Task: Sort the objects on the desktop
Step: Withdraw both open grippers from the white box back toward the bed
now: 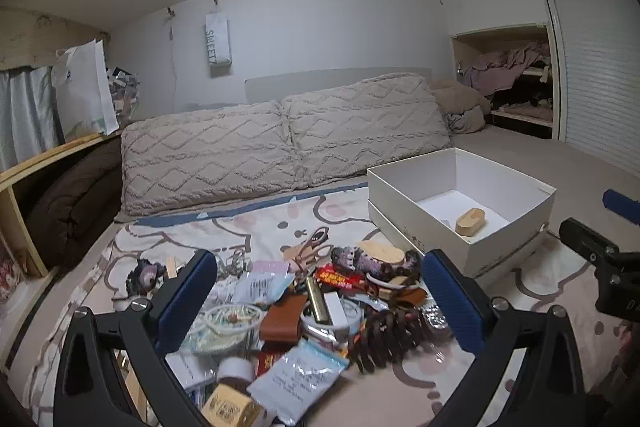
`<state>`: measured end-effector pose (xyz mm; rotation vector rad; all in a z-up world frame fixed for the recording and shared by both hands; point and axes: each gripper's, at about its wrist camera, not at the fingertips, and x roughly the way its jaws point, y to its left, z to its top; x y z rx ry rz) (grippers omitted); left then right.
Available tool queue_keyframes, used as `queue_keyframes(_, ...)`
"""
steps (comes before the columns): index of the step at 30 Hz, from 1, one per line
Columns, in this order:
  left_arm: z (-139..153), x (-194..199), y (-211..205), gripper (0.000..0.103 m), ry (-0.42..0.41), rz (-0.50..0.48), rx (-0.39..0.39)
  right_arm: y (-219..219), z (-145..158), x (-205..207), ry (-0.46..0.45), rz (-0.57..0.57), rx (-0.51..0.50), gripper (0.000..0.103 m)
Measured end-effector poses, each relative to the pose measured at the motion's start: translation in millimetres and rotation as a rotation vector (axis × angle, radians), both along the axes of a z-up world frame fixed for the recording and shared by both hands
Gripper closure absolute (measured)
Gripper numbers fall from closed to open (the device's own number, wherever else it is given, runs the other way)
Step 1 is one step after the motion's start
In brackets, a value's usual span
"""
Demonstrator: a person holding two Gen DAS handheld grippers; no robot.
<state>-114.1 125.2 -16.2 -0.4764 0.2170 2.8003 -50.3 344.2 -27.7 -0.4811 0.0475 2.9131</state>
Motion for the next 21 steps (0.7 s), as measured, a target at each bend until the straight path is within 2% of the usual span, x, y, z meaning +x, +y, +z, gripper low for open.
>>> queue_keyframes(11, -1, 31, -19, 0.000, 0.003, -0.010, 0.034, -9, -4, 29, 0.007, 0.006, 0.004, 0.000)
queue_keyframes(21, -22, 45, -28, 0.000, -0.044, -0.013, 0.045, -18, -14, 46, -0.018, 0.018, 0.015, 0.000)
